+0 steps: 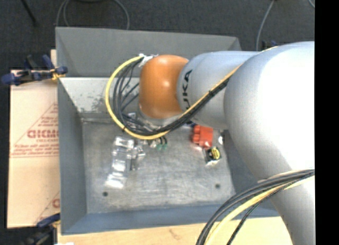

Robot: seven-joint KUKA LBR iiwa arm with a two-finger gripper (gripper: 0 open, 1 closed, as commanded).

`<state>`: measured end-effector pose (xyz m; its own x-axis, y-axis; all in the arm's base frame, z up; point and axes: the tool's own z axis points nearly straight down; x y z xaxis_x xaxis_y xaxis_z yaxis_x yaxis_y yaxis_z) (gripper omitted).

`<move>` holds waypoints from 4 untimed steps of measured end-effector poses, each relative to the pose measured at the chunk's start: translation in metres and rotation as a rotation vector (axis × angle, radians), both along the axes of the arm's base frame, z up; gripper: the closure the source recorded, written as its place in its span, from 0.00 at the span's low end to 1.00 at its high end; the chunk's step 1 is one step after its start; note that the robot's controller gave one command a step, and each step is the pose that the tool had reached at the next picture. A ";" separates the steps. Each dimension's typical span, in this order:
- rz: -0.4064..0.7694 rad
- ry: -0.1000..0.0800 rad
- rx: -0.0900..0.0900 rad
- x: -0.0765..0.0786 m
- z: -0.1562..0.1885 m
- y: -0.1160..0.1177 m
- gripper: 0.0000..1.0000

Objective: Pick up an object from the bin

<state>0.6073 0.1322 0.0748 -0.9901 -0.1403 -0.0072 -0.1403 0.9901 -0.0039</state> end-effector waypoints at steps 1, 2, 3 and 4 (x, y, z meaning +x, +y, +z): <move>-0.002 -0.009 0.004 0.002 0.003 0.001 1.00; -0.001 -0.003 0.004 0.000 0.000 0.001 0.00; 0.104 0.000 0.003 -0.005 0.002 0.051 0.00; 0.100 -0.001 0.004 -0.003 0.003 0.050 1.00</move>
Offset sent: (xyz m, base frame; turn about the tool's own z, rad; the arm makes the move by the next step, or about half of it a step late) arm 0.0000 0.0000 0.0000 0.0000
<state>0.6038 0.1822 0.0782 -0.9711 -0.2384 -0.0093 -0.2384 0.9712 0.0000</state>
